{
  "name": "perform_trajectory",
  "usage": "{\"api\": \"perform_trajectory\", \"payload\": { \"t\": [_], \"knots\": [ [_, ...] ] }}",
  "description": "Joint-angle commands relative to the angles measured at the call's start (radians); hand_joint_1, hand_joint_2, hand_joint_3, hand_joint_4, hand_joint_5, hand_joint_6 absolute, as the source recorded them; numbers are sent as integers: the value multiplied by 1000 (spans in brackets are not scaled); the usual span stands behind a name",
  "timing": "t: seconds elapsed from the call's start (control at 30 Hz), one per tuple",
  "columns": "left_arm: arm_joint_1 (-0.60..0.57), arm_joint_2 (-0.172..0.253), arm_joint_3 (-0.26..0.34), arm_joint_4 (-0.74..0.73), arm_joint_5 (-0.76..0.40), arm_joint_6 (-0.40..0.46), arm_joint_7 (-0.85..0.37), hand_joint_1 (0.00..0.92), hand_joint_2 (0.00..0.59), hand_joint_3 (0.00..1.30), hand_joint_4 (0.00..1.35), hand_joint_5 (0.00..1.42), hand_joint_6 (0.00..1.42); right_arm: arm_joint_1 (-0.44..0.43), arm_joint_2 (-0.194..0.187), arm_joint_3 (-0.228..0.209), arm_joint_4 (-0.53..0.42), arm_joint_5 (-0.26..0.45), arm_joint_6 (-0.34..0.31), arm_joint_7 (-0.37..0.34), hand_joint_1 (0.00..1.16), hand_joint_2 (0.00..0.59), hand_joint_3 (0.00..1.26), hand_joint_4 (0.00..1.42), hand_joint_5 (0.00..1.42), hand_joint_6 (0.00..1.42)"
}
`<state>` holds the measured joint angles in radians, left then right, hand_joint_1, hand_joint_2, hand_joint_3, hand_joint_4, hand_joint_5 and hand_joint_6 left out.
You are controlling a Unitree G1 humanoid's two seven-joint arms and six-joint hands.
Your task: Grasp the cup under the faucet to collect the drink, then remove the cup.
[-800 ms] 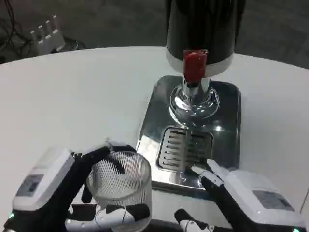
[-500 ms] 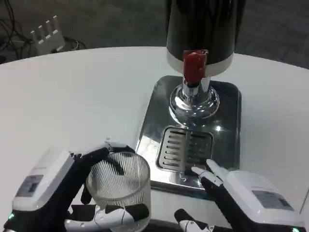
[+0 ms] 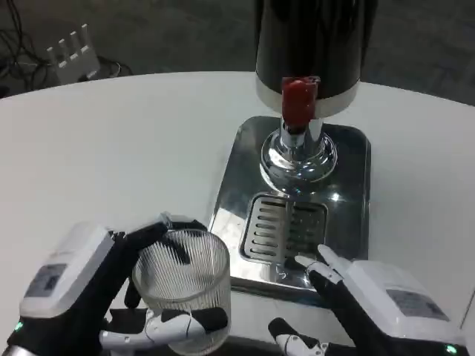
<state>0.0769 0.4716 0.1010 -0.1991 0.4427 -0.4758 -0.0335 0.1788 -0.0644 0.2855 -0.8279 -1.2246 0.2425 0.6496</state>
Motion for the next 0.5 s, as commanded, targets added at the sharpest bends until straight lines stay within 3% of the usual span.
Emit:
{"api": "perform_trajectory", "payload": {
  "t": [0.03, 0.5],
  "knots": [
    [-21, 7, -5, 17, -7, -27, 5, 421, 78, 1014, 1086, 1215, 935, -11, 21, 7, 17, -16, 10, 5, 292, 405, 146, 0, 51, 0],
    [-126, 5, -15, 119, 28, -33, 35, 421, 78, 1014, 1086, 1215, 935, -14, 38, 4, 7, -30, 25, 9, 292, 410, 146, 0, 50, 0]
  ]
}}
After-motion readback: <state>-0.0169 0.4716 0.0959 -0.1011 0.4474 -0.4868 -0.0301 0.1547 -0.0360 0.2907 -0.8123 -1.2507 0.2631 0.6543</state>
